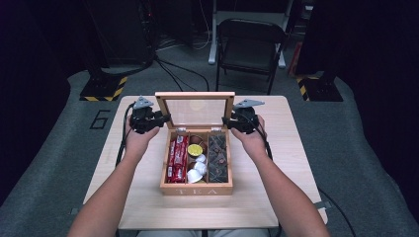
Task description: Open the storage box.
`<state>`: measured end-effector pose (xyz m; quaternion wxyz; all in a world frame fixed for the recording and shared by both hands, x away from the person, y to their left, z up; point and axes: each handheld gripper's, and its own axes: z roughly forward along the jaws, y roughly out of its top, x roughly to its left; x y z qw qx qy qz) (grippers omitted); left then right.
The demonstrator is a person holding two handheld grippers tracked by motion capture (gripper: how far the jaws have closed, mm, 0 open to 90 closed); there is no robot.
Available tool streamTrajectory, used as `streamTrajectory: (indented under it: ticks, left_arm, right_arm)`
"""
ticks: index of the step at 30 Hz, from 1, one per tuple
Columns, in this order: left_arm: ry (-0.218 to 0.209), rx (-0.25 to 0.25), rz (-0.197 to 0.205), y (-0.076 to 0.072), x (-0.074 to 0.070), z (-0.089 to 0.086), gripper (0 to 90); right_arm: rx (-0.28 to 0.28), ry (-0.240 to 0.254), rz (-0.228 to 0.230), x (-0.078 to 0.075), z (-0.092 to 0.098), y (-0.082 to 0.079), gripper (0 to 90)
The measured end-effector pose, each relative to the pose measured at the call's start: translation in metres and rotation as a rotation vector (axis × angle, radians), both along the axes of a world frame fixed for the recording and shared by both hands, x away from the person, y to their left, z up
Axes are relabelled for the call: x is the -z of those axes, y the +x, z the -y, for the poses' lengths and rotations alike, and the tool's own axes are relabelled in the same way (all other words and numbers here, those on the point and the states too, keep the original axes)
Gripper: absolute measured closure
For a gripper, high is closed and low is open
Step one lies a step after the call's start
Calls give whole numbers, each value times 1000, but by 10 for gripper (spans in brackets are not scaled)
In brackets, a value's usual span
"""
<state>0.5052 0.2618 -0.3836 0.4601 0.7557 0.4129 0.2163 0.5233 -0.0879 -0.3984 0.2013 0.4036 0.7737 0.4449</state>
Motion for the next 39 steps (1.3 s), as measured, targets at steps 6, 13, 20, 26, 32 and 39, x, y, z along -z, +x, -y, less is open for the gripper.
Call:
streamTrajectory:
  ticks: [6,13,20,26,32,39]
  left_arm:
    - [-14,-8,0,2,1,0,626]
    - [-27,-16,0,4,2,0,627]
    - [-47,-25,-3,7,3,-1,626]
    - [-48,-28,-1,8,3,-1,628]
    - [-66,-44,-8,10,4,0,629]
    - [-130,-67,-63,11,7,-5,560]
  right_arm:
    - [1,-11,-12,7,-3,5,585]
    - [5,-19,-24,11,-2,9,617]
    - [4,-28,-22,12,-1,10,636]
    - [6,-22,-19,12,-1,10,640]
    - [9,-13,-16,13,0,11,642]
    - [4,-23,-10,13,0,16,649]
